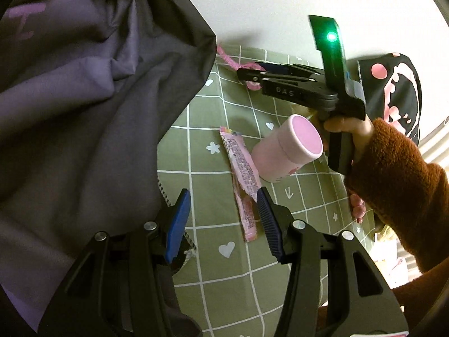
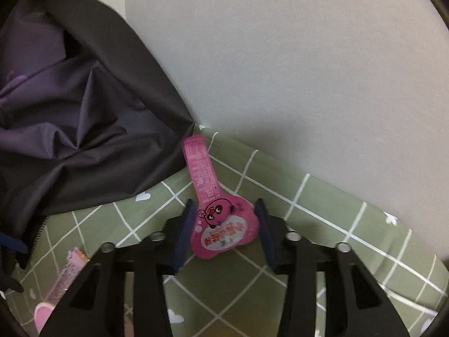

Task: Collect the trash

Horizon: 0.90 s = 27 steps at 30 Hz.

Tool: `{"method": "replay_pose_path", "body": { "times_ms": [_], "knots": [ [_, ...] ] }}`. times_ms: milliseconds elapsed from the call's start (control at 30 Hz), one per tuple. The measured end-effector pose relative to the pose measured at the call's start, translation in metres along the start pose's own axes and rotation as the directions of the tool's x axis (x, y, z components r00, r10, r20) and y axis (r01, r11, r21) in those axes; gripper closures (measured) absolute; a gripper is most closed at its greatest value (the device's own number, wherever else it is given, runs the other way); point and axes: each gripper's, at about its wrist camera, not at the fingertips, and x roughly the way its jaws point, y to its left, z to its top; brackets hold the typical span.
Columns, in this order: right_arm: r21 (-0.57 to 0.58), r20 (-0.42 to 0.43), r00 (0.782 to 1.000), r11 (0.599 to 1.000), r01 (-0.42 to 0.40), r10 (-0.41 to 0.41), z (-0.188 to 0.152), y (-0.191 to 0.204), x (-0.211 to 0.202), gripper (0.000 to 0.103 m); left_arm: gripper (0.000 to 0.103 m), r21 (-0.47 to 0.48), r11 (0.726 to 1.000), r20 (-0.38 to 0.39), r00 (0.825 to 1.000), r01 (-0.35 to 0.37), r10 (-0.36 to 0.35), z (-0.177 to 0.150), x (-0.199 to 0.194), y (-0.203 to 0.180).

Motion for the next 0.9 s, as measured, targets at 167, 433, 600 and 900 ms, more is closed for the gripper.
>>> {"method": "replay_pose_path", "body": {
  "times_ms": [167,433,600,900],
  "knots": [
    [0.051,0.046,0.998,0.998,0.041,-0.043,0.003,-0.001,-0.04,0.084,0.056,0.025,0.999,-0.01,1.0,0.025,-0.025,0.004,0.008,-0.008],
    [0.169,0.047,0.992,0.98,0.108,-0.118,-0.029,-0.004,-0.095,0.091,0.056,0.036,0.999,-0.098,0.995,-0.003,0.006,0.021,0.042,-0.018],
    [0.246,0.026,0.991,0.962,0.12,-0.13,-0.055,-0.012,-0.11,0.096,0.09,0.1,0.992,-0.086,0.992,-0.079,0.088,0.021,0.045,-0.028],
    [0.308,0.081,0.985,0.944,0.119,-0.151,-0.073,-0.012,-0.158,0.099,0.101,0.103,0.993,-0.022,0.998,-0.05,0.052,0.021,0.007,-0.041]
  ]
}}
